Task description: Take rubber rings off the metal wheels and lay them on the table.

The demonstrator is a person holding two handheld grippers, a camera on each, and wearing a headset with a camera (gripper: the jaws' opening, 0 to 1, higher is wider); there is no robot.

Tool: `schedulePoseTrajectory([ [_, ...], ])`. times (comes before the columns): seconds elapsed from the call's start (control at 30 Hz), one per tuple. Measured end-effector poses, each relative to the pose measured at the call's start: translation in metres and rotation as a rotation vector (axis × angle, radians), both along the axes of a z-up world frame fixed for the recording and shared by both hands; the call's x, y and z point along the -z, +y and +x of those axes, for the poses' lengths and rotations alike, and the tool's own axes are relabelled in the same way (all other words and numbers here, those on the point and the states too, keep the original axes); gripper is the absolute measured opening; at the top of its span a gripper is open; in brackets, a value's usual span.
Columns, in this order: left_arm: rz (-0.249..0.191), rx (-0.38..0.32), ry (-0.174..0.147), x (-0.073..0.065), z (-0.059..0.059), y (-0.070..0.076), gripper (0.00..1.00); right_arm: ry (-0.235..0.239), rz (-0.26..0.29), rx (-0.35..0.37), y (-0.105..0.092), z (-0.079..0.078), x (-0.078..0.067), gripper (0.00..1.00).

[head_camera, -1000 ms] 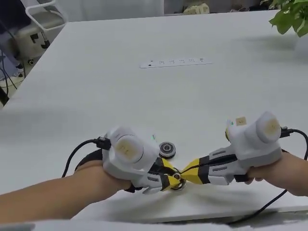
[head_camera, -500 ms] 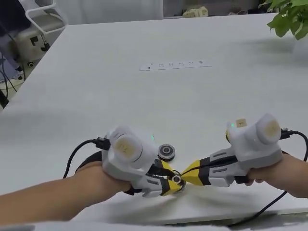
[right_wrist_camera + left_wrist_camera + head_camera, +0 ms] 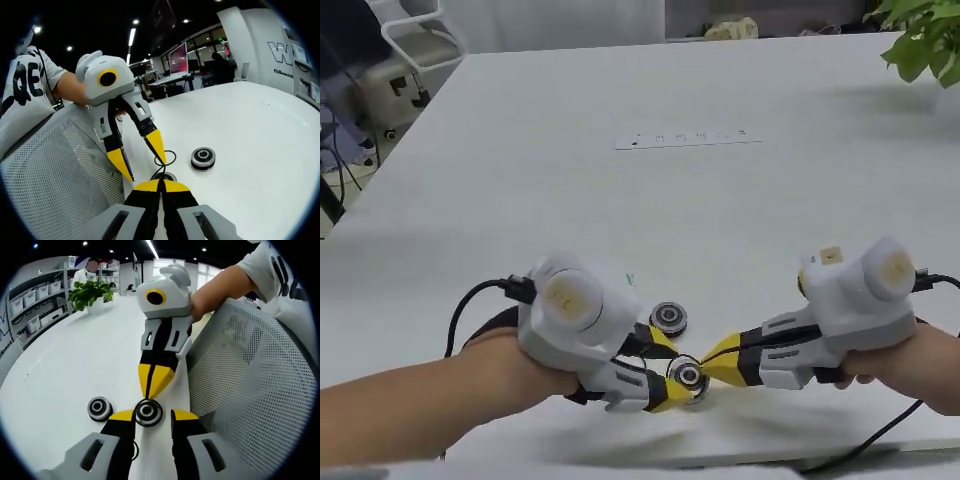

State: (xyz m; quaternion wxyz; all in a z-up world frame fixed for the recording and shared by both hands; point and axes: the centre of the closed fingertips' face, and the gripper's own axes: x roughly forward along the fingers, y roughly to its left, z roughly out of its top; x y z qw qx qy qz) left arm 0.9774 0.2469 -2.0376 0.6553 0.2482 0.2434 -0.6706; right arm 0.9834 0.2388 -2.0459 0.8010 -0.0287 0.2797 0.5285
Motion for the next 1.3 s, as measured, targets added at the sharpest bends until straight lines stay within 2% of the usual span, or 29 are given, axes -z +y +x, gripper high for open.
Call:
schedulePoseTrajectory([
  [0.2,-0.032,-0.008,0.0,-0.013,-0.003,0.003,0.28,-0.013,0.001,-0.004,0.0,0.001,-0.004,0.0],
  [0.33,-0.034,-0.013,-0.023,-0.018,-0.001,0.009,0.3,-0.02,-0.002,-0.003,-0.001,0.002,-0.006,0.0],
  [0.5,-0.057,-0.05,-0.019,-0.026,0.005,0.015,0.33,-0.035,0.011,0.008,-0.001,0.007,-0.014,0.0],
  [0.77,-0.088,-0.075,-0.028,-0.04,0.006,0.025,0.38,-0.059,0.021,0.01,0.0,0.012,-0.027,0.0],
  [0.93,-0.1,-0.095,-0.039,-0.046,0.008,0.035,0.42,-0.072,0.035,-0.004,0.008,0.015,-0.037,0.0],
  [1.13,-0.121,-0.145,-0.038,-0.052,0.013,0.049,0.44,-0.078,0.04,-0.032,0.022,0.016,-0.041,0.0],
  [1.3,-0.115,-0.162,-0.049,-0.052,0.014,0.06,0.47,-0.078,0.04,-0.05,0.031,0.018,-0.041,0.0],
])
